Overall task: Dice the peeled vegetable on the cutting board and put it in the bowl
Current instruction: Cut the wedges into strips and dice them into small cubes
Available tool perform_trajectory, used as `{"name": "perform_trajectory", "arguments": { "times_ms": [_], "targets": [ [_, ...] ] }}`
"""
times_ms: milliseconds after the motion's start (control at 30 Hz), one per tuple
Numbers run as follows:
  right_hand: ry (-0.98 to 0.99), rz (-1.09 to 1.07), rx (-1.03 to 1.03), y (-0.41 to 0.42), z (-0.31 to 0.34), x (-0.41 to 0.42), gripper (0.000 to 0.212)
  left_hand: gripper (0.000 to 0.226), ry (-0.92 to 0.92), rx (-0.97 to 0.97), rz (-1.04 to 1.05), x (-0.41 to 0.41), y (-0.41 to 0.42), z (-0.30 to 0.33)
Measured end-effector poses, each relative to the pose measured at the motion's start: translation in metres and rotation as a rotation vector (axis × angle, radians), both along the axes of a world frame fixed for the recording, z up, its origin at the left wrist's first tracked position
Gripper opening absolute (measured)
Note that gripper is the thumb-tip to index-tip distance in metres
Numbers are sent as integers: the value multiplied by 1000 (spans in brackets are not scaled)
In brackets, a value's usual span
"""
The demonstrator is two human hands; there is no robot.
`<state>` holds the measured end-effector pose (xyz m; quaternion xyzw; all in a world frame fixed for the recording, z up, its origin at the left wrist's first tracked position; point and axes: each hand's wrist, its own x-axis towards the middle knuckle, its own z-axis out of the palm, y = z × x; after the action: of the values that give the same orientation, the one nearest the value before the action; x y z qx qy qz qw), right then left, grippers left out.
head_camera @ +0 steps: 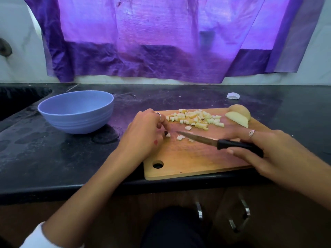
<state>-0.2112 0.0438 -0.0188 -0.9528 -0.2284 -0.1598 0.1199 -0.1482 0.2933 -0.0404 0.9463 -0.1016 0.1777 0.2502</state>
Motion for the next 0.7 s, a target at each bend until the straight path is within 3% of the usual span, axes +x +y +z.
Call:
{"name": "perform_trajectory", "arguments": {
  "times_ms": [133,300,500,700],
  "targets": [
    [93,85,4,6,-7,7,32,21,-84,-117,45,3,1,-2],
    [20,-7,41,19,-8,49,18,26,-232,-163,103,3,7,-10],
    [-10,-69,144,4,-13,68,24,22,-287,-110,154,-1,9,-14],
    [135,-43,127,-27,-8,46,37,21,-316,-82,135,-4,3,-14]
  ]
}}
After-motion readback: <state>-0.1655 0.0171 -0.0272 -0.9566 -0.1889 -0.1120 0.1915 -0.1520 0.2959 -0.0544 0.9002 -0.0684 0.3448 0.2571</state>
